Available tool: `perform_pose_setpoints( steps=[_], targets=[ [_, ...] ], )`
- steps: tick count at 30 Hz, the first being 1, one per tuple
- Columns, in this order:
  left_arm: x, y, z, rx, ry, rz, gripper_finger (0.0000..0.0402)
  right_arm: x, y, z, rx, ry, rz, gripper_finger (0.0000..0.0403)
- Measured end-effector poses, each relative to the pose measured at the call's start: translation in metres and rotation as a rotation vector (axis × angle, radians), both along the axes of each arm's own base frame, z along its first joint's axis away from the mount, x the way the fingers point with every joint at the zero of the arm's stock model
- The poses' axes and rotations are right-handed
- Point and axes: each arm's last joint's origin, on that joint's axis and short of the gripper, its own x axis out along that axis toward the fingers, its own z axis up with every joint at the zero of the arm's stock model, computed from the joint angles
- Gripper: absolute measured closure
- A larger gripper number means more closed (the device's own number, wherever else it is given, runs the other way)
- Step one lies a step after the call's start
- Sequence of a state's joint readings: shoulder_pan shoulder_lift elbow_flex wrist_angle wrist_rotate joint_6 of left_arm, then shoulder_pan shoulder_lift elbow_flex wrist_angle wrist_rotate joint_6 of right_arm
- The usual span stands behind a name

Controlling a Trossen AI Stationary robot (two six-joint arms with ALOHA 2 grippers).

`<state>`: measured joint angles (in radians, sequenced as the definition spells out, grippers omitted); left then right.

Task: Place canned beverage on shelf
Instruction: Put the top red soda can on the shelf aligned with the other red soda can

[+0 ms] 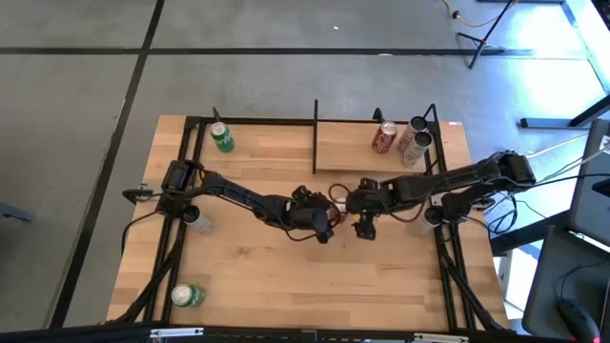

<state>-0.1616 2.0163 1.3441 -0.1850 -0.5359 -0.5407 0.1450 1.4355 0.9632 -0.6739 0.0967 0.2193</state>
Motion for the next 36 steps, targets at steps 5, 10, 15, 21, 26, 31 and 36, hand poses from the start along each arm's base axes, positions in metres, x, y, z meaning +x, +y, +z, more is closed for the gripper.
perform_pose_setpoints(
  steps=[5, 10, 15, 21, 26, 31, 36],
  targets=[
    [-0.013, -0.006, 0.000, -0.006, 0.106, -0.001, 0.0070, -0.011, -0.002, 0.003, -0.069, 0.114, 0.029, 0.0036],
    [-0.015, -0.018, 0.010, -0.036, 0.074, -0.034, 0.0070, -0.015, -0.024, 0.006, -0.235, 0.169, -0.036, 0.0036],
    [-0.008, -0.020, 0.008, -0.022, 0.044, -0.113, 0.0070, -0.001, -0.049, 0.008, -0.240, 0.055, -0.114, 0.0036],
    [0.000, -0.016, -0.001, -0.023, -0.004, -0.070, 0.0070, 0.007, -0.056, 0.011, -0.204, -0.034, -0.106, 0.0036],
    [0.000, -0.004, -0.001, 0.032, 0.006, -0.014, 0.0070, 0.009, -0.046, 0.010, -0.145, -0.050, -0.058, 0.0036],
    [-0.005, 0.003, 0.003, 0.062, 0.040, 0.018, 0.0070, 0.006, -0.032, 0.008, -0.128, -0.020, -0.038, 0.0036],
    [-0.012, 0.007, 0.000, 0.083, 0.108, 0.072, 0.0070, 0.008, -0.016, 0.008, -0.051, -0.037, -0.011, 0.0036]
  ],
)
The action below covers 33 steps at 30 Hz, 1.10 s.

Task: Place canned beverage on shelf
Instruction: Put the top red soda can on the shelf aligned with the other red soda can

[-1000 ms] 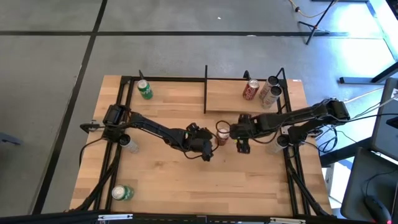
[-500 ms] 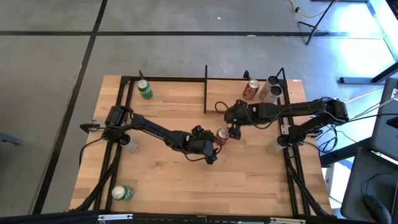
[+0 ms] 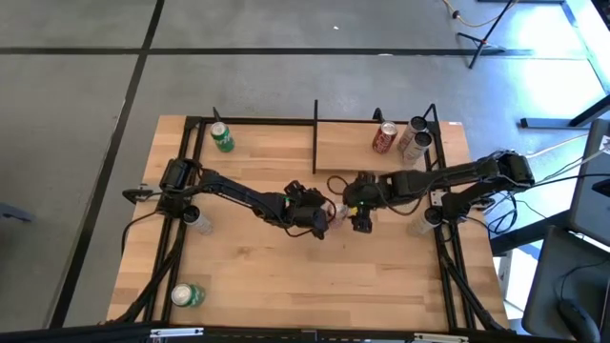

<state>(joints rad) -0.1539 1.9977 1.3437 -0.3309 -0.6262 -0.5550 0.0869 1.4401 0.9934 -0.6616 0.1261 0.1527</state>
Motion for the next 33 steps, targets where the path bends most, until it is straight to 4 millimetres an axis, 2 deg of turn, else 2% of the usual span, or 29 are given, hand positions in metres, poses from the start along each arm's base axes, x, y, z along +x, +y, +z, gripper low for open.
perform_pose_setpoints(
  steps=[6, 11, 14, 16, 18, 21, 26, 29, 33],
  targets=[
    [-0.012, -0.003, 0.001, -0.071, 0.120, -0.047, 0.0070, -0.005, 0.011, 0.002, 0.025, 0.052, 0.024, 0.0036],
    [-0.032, -0.017, 0.032, -0.178, 0.160, -0.140, 0.0070, -0.010, 0.011, 0.040, 0.052, 0.085, 0.012, 0.0036],
    [-0.049, -0.026, 0.056, -0.191, 0.172, -0.177, 0.0070, -0.005, 0.012, 0.061, 0.105, 0.023, -0.007, 0.0036],
    [-0.061, -0.029, 0.068, -0.198, 0.159, -0.201, 0.0070, 0.000, 0.014, 0.070, 0.152, -0.032, -0.033, 0.0036],
    [-0.074, -0.030, 0.070, -0.212, 0.163, -0.221, 0.0070, 0.004, 0.015, 0.073, 0.192, -0.086, -0.062, 0.0036],
    [-0.096, -0.029, 0.062, -0.263, 0.141, -0.238, 0.0070, 0.010, 0.015, 0.068, 0.218, -0.109, -0.124, 0.0036],
    [-0.128, -0.023, 0.036, -0.356, 0.102, -0.236, 0.0070, 0.027, 0.016, 0.053, 0.205, -0.120, -0.150, 0.0036],
    [-0.140, -0.022, 0.029, -0.411, 0.075, -0.229, 0.0070, 0.040, 0.017, 0.041, 0.192, -0.120, -0.158, 0.0036],
    [-0.151, -0.027, 0.025, -0.402, 0.084, -0.248, 0.0070, 0.049, 0.017, 0.018, 0.156, -0.030, -0.178, 0.0036]
  ],
)
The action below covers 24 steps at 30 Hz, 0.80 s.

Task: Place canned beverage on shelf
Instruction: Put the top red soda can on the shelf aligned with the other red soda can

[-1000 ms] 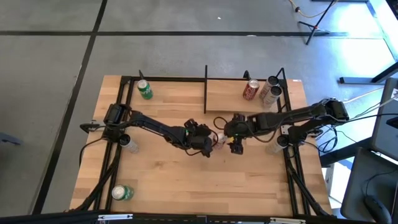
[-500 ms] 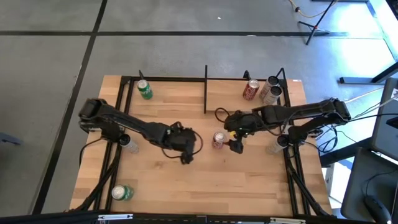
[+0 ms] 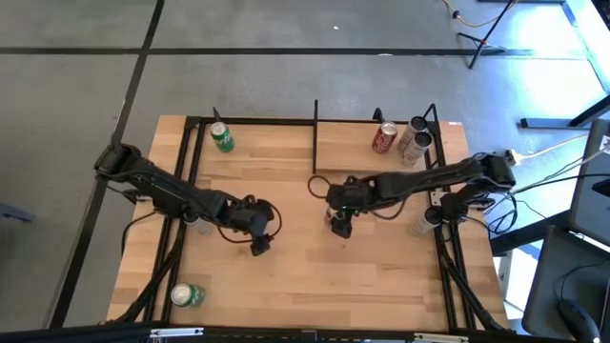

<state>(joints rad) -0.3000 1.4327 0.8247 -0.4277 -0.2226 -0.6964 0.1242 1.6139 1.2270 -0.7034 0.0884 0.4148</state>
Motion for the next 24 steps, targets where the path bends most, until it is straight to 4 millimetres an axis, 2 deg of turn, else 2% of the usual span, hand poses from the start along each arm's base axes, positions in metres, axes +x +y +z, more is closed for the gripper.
perform_pose_setpoints(
  steps=[3, 7, 9, 13, 16, 19, 24],
  targets=[
    [0.000, -0.003, 0.000, 0.017, -0.005, -0.043, 0.0070, 0.003, 0.000, -0.013, -0.027, 0.063, -0.010, 0.0036],
    [0.000, -0.005, 0.001, 0.035, -0.009, -0.085, 0.0070, 0.006, 0.000, -0.019, -0.046, 0.077, -0.017, 0.0041],
    [0.000, -0.004, 0.001, 0.035, -0.009, -0.083, 0.0070, 0.007, 0.000, -0.022, -0.040, 0.084, -0.008, 0.0060],
    [0.001, -0.003, 0.001, 0.030, -0.012, -0.081, 0.0070, 0.007, 0.000, -0.022, -0.041, 0.090, 0.011, 0.0130],
    [-0.001, -0.004, 0.005, 0.032, -0.024, -0.103, 0.0070, 0.005, 0.000, -0.019, -0.037, 0.089, -0.004, 0.0134],
    [-0.005, -0.003, 0.016, 0.043, -0.059, -0.135, 0.0070, -0.001, -0.001, -0.008, -0.037, 0.066, 0.001, 0.0134],
    [-0.014, 0.005, 0.036, 0.051, -0.135, -0.123, 0.0070, -0.021, -0.016, 0.035, -0.055, 0.072, 0.008, 0.0134]
  ],
)
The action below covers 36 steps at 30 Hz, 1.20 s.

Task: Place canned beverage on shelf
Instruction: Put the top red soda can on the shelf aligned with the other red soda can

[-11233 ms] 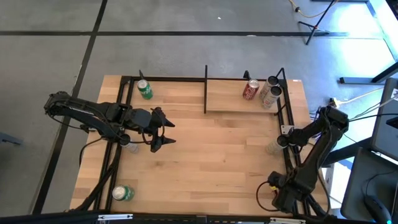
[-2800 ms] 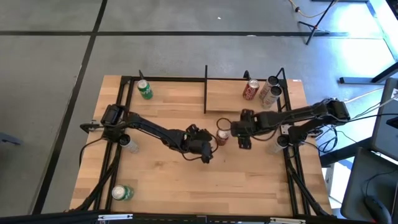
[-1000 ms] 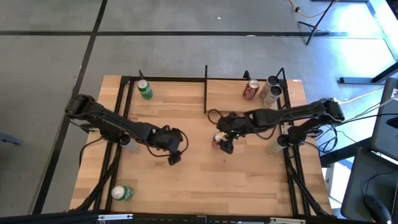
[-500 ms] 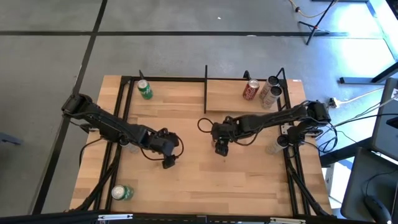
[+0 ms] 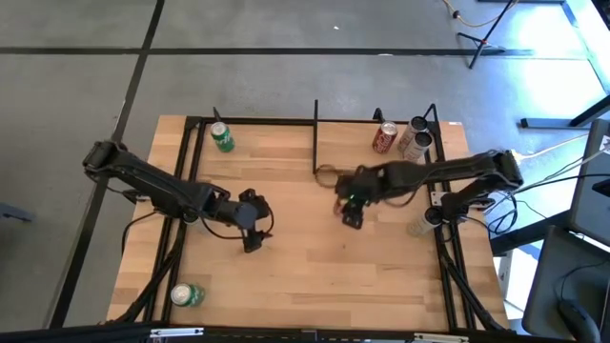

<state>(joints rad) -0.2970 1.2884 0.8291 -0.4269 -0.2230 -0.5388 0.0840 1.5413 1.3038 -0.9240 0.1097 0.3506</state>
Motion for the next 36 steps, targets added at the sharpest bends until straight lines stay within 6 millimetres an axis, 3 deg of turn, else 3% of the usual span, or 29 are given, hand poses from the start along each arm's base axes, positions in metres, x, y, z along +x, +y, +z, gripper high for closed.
perform_pose_setpoints(
  steps=[5, 10, 15, 23, 36],
  targets=[
    [-0.006, 0.006, 0.013, 0.044, -0.061, 0.015, 0.0070, -0.035, -0.031, 0.044, -0.064, 0.033, -0.009, 0.0134],
    [-0.005, 0.013, 0.015, 0.049, -0.072, 0.046, 0.0070, -0.070, -0.075, 0.057, -0.134, 0.057, -0.077, 0.0134],
    [-0.004, 0.018, 0.014, 0.051, -0.065, 0.071, 0.0070, -0.089, -0.114, 0.045, -0.147, 0.078, -0.118, 0.0134],
    [-0.002, 0.025, 0.014, 0.055, -0.067, 0.094, 0.0070, -0.108, -0.149, 0.011, -0.126, 0.062, -0.107, 0.0134],
    [-0.001, 0.031, 0.014, 0.057, -0.066, 0.119, 0.0070, -0.126, -0.168, -0.010, -0.090, 0.110, -0.145, 0.0134]
  ],
)
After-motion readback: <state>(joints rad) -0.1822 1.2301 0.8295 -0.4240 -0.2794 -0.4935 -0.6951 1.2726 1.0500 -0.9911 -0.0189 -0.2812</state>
